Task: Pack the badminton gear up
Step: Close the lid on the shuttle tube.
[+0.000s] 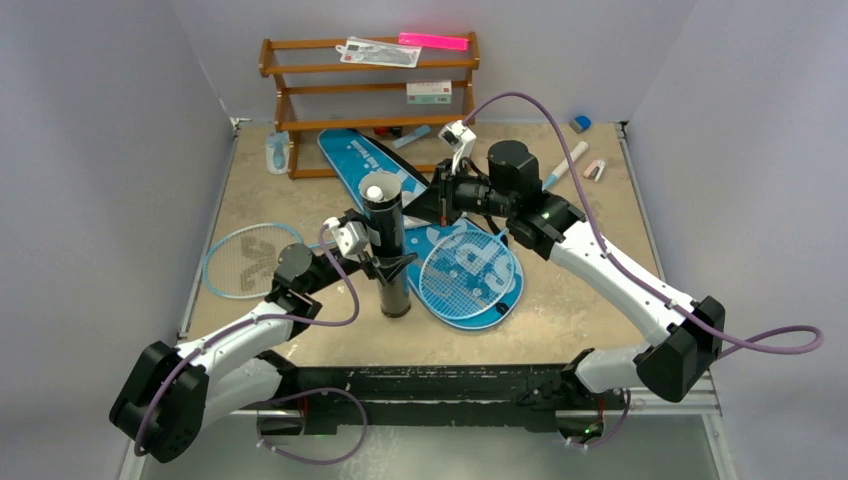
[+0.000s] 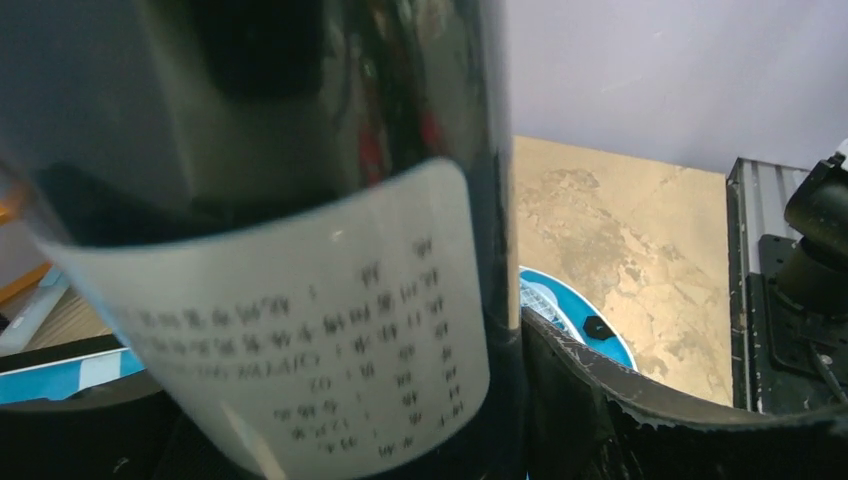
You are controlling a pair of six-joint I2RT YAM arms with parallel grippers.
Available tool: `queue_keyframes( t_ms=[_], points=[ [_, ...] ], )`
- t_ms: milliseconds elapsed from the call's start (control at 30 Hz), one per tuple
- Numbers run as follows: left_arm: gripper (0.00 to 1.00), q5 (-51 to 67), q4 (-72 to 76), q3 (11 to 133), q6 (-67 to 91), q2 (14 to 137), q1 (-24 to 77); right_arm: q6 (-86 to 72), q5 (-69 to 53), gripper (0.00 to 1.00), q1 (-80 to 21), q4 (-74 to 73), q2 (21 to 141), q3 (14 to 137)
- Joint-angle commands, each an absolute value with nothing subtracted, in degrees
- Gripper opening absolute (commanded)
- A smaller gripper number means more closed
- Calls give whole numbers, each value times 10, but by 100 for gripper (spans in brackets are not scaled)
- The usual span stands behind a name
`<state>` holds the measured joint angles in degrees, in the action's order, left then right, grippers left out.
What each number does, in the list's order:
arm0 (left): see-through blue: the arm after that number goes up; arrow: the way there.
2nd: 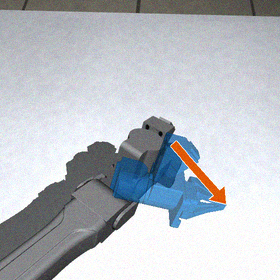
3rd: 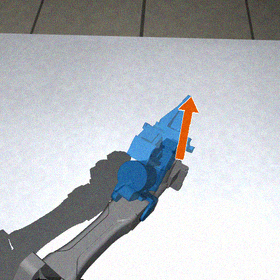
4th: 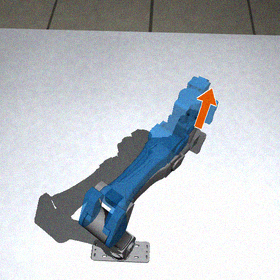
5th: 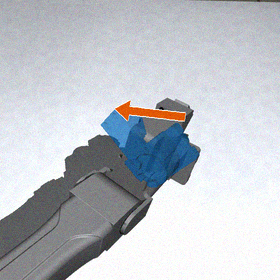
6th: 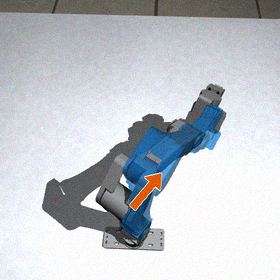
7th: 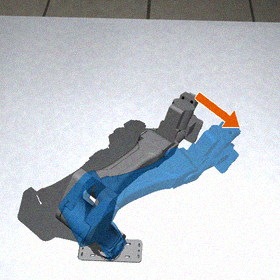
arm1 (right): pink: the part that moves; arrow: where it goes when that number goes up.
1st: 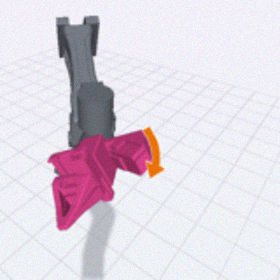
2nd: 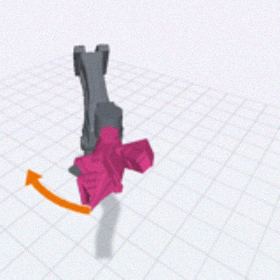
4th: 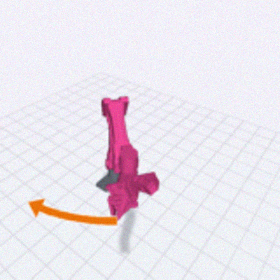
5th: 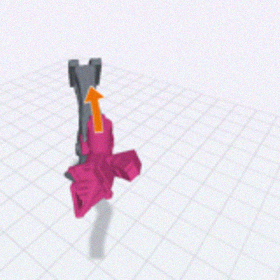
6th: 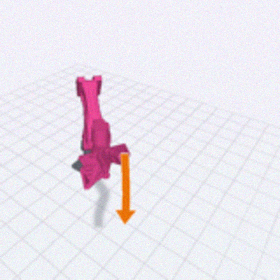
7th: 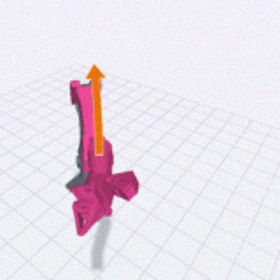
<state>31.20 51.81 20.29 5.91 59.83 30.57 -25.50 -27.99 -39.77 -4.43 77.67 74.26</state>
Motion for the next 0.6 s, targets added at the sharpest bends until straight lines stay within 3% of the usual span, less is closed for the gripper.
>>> queue_keyframes(
  t_ms=[0, 300, 567],
  points=[
    [73, 311, 456, 248, 24, 575, 307, -252, -286, 0, -409, -38, 779, 774],
    [73, 311, 414, 273, 11, 536, 306, -246, -279, 0, -416, -46, 773, 774],
    [65, 330, 373, 287, 3, 517, 307, -223, -237, 0, -416, -89, 749, 791]
  ],
)
